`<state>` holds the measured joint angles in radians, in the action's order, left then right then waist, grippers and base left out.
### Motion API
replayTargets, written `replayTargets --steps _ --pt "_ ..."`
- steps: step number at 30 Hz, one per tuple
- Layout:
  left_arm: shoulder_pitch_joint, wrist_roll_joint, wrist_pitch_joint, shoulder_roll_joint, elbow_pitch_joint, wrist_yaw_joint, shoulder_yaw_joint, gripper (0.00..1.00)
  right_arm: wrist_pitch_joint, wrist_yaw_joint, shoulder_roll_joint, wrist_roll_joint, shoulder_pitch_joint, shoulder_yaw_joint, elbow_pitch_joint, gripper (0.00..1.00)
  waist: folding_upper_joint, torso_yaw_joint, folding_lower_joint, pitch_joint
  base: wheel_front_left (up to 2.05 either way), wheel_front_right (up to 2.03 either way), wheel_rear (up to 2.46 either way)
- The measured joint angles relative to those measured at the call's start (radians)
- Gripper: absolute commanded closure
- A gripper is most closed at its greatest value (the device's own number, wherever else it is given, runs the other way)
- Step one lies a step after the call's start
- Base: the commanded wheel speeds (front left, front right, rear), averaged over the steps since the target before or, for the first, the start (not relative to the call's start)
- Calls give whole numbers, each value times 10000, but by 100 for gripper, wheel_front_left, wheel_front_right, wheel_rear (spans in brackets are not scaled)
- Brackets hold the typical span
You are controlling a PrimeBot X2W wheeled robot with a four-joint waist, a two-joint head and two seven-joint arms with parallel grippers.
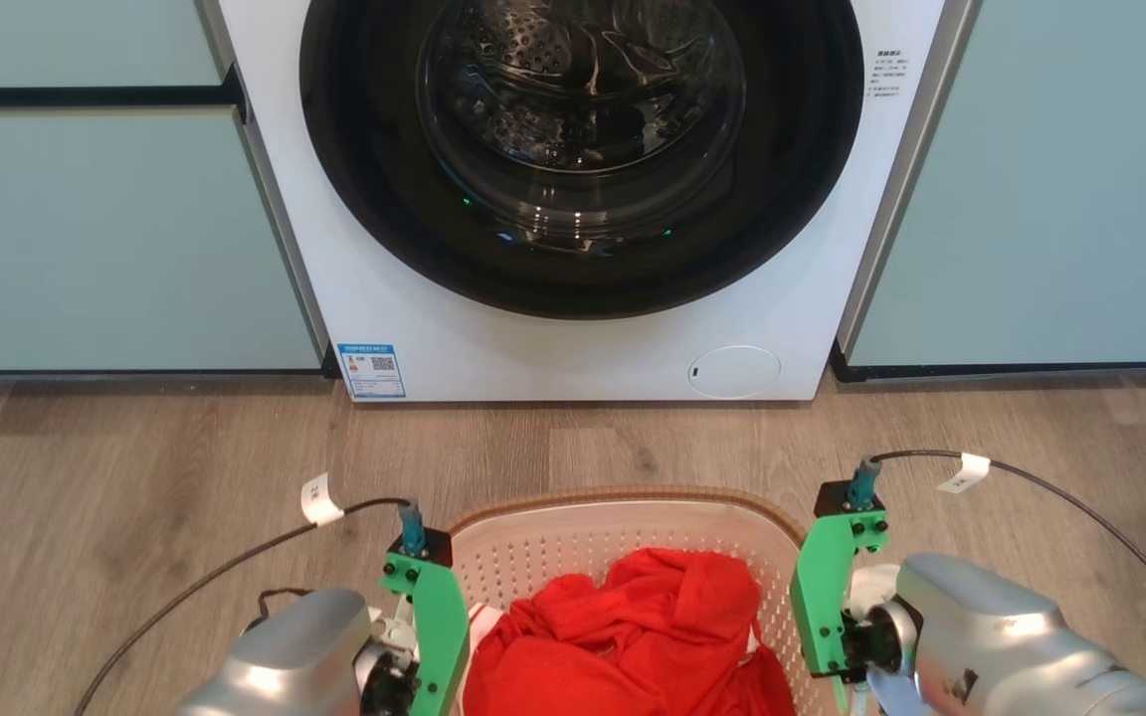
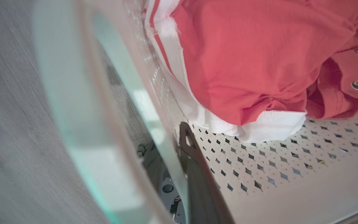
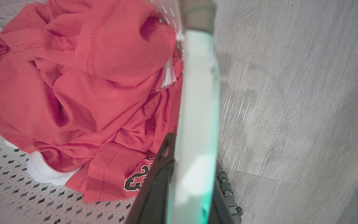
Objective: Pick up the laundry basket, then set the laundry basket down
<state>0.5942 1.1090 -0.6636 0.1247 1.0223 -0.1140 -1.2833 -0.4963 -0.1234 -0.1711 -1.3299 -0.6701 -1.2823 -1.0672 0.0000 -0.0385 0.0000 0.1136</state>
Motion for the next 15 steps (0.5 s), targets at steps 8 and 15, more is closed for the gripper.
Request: replayTargets --steps 8,15 --pt "0 0 0 -4 0 0 -2 100 0 0 2 -8 0 -13 -6 100 0 -14 1 -10 0 0 0" --pt "0 0 2 -10 2 0 -4 100 2 0 -10 -33 -1 -25 -8 100 0 6 1 -114 0 0 0"
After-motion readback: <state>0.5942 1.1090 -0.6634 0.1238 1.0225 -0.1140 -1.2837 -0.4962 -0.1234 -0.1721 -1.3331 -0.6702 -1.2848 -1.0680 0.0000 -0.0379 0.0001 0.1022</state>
